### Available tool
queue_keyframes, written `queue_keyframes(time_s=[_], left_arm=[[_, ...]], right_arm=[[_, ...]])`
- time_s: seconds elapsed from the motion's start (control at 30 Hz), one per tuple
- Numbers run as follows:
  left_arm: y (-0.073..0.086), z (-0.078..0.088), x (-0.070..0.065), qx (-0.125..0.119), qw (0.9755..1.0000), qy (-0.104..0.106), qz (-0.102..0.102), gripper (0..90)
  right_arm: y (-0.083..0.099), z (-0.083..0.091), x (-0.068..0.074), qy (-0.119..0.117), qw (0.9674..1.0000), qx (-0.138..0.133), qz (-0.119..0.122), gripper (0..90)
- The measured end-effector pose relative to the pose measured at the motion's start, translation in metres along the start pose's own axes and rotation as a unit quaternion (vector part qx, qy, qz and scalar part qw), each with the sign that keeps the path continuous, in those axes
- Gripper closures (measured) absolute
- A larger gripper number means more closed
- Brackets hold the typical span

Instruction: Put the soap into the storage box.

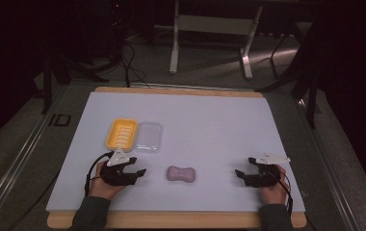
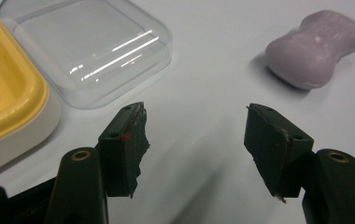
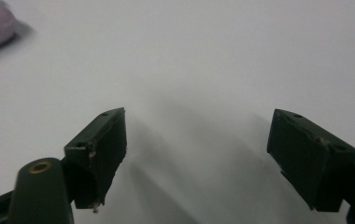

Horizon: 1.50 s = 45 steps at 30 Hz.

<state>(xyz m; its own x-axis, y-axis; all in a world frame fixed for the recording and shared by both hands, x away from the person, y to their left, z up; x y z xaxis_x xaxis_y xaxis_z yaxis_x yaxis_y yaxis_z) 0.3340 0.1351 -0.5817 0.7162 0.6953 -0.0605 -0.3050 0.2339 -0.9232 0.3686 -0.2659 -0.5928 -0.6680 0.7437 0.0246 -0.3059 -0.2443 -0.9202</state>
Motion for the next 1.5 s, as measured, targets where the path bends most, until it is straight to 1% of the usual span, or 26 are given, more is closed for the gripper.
queue_keyframes(time_s=[0.07,0.1,0.13,0.17,0.2,0.27,0.3,0.4,0.53,0.83,0.97,1.13,1.2,1.37,1.5], left_arm=[[-0.002,0.002,0.0,-0.005,1.0,0.001,0.003,39.0],[-0.002,0.002,0.0,-0.006,1.0,0.001,0.005,38.8],[-0.002,0.003,0.0,-0.008,0.9999,0.002,0.007,38.8],[-0.003,0.003,0.001,-0.01,0.9999,0.002,0.008,38.5],[-0.003,0.004,0.001,-0.009,0.9999,0.002,0.008,38.5],[-0.003,0.004,0.002,-0.01,0.9999,0.0,0.013,38.2],[-0.003,0.004,0.002,-0.009,0.9999,0.0,0.013,38.2],[-0.005,0.005,0.002,-0.008,0.9999,0.0,0.009,38.3],[-0.005,0.005,0.003,-0.004,1.0,-0.001,0.006,38.3],[-0.009,0.008,-0.001,-0.002,1.0,0.002,0.002,38.3],[-0.01,0.009,0.0,0.004,1.0,-0.002,0.003,40.7],[-0.012,0.009,-0.001,0.013,0.9999,0.003,-0.007,40.8],[-0.013,0.011,-0.001,0.02,0.9996,0.006,-0.017,40.8],[-0.016,0.01,-0.002,0.028,0.9991,0.009,-0.031,40.8],[-0.018,0.008,-0.002,0.035,0.9987,0.011,-0.037,40.8]], right_arm=[[-0.001,0.002,-0.001,0.0,0.9999,-0.009,-0.005,20.3],[-0.002,0.003,0.0,0.002,0.9999,-0.016,0.0,20.3],[-0.002,0.003,0.0,0.002,0.9999,-0.016,0.0,20.3],[-0.002,0.003,0.002,0.006,0.9997,-0.016,0.017,20.3],[-0.002,0.003,0.002,0.006,0.9997,-0.016,0.017,20.3],[-0.001,0.002,0.004,0.007,0.9994,-0.011,0.033,20.6],[-0.001,0.002,0.004,0.008,0.9993,-0.011,0.034,20.9],[-0.001,0.002,0.004,0.006,0.9994,-0.012,0.033,21.3],[-0.001,0.002,0.005,0.005,0.9993,-0.011,0.037,21.4],[-0.001,0.002,0.006,0.006,0.9991,-0.013,0.041,21.3],[-0.001,0.002,0.006,0.006,0.999,-0.014,0.041,21.2],[-0.002,0.002,0.006,0.008,0.999,-0.014,0.043,21.1],[-0.002,0.003,0.006,0.008,0.999,-0.015,0.042,21.1],[-0.002,0.003,0.006,0.009,0.9989,-0.016,0.043,21.1],[-0.002,0.003,0.006,0.011,0.9988,-0.015,0.044,21.1]])
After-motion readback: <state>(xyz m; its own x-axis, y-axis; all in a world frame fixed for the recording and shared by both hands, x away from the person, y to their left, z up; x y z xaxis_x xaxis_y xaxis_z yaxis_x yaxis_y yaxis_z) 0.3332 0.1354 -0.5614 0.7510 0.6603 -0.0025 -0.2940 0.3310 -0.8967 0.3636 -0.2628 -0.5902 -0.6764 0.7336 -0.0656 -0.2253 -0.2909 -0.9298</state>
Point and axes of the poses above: each handheld gripper's, and its own axes: z roughly backward along the jaws, y roughly out of its underside, x roughly to its left, the point moved 9 cm from there along -z, roughly forward along the jaws, and after that the axes turned 15 degrees about -x, right-handed, at the moved point
